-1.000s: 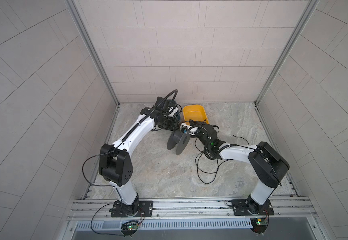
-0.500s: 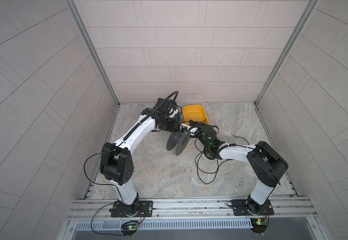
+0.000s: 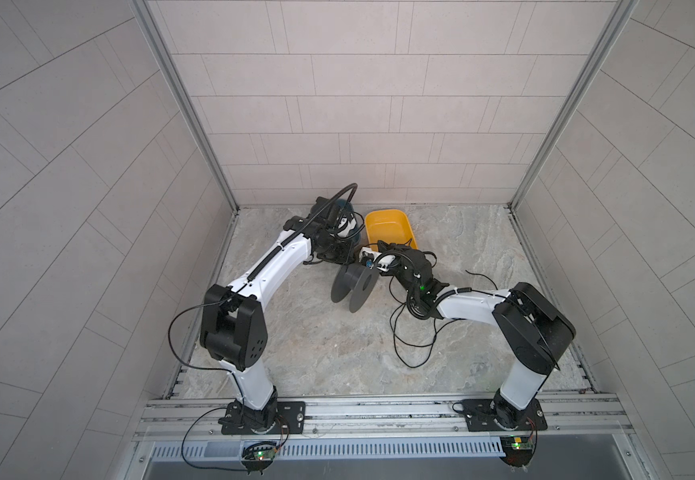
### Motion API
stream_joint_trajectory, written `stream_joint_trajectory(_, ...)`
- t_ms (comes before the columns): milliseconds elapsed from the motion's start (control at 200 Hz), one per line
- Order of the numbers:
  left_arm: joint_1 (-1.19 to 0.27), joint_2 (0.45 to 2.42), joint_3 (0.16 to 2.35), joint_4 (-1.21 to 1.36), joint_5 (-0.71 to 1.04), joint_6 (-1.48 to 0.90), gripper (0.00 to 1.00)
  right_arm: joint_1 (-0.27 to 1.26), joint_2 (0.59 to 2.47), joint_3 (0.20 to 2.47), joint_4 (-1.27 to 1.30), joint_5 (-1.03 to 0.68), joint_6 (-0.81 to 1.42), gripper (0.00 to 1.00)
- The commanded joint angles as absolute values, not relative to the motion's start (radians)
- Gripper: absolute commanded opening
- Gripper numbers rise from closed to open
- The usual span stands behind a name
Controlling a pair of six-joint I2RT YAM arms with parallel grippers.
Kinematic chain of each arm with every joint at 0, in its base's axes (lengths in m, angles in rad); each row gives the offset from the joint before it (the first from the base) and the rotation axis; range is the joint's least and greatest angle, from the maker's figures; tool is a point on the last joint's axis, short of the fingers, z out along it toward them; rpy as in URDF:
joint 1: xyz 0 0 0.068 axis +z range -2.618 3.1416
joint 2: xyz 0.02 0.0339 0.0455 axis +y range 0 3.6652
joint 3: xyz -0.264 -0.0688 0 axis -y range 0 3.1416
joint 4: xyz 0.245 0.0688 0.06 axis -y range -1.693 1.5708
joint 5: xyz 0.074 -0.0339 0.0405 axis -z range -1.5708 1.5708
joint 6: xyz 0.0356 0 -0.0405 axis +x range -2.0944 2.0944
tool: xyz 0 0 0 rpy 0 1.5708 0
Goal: Wrap the cables
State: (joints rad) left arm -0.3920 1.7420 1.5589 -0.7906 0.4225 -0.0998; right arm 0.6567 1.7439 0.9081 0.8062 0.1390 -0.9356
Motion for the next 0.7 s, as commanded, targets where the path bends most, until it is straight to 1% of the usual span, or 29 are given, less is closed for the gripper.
stream_joint_trajectory(0,-0.401,1.751,1.558,-0.804,0.400,-0.101,0.15,0.665,1.751,0.928,0.804,0.131,-0.925,0.00)
stream_joint_trajectory(185,-0.402,1.746,1.571,-0.817,0.390,-0.104,0.00,0.672,1.760,0.933,0.819,0.157,-0.926,0.00)
stream_joint_trajectory(260,-0.402,1.740,1.576,-0.820,0.381,-0.109,0.00,0.680,1.762,0.933,0.833,0.177,-0.927,0.04)
stream_joint_trajectory(315,-0.402,1.735,1.584,-0.827,0.373,-0.114,0.00,0.685,1.757,0.939,0.818,0.188,-0.916,0.08)
stream_joint_trajectory(390,-0.402,1.724,1.595,-0.843,0.357,-0.120,0.00,0.692,1.740,0.956,0.772,0.209,-0.888,0.18)
stream_joint_trajectory(440,-0.402,1.713,1.600,-0.851,0.341,-0.123,0.00,0.700,1.716,0.988,0.655,0.232,-0.854,0.25)
stream_joint_trajectory(520,-0.402,1.691,1.605,-0.863,0.325,-0.128,0.00,0.703,1.660,1.066,0.423,0.218,-0.750,0.41)
stream_joint_trajectory(555,-0.402,1.682,1.606,-0.864,0.312,-0.133,0.00,0.699,1.630,1.073,0.385,0.195,-0.705,0.47)
stream_joint_trajectory(620,-0.399,1.660,1.606,-0.872,0.300,-0.141,0.00,0.696,1.571,1.068,0.358,0.153,-0.633,0.62)
stream_joint_trajectory(666,-0.399,1.645,1.609,-0.881,0.309,-0.143,0.00,0.695,1.533,1.078,0.315,0.127,-0.584,0.69)
stream_joint_trajectory(696,-0.399,1.634,1.613,-0.886,0.318,-0.143,0.00,0.696,1.509,1.090,0.278,0.110,-0.561,0.72)
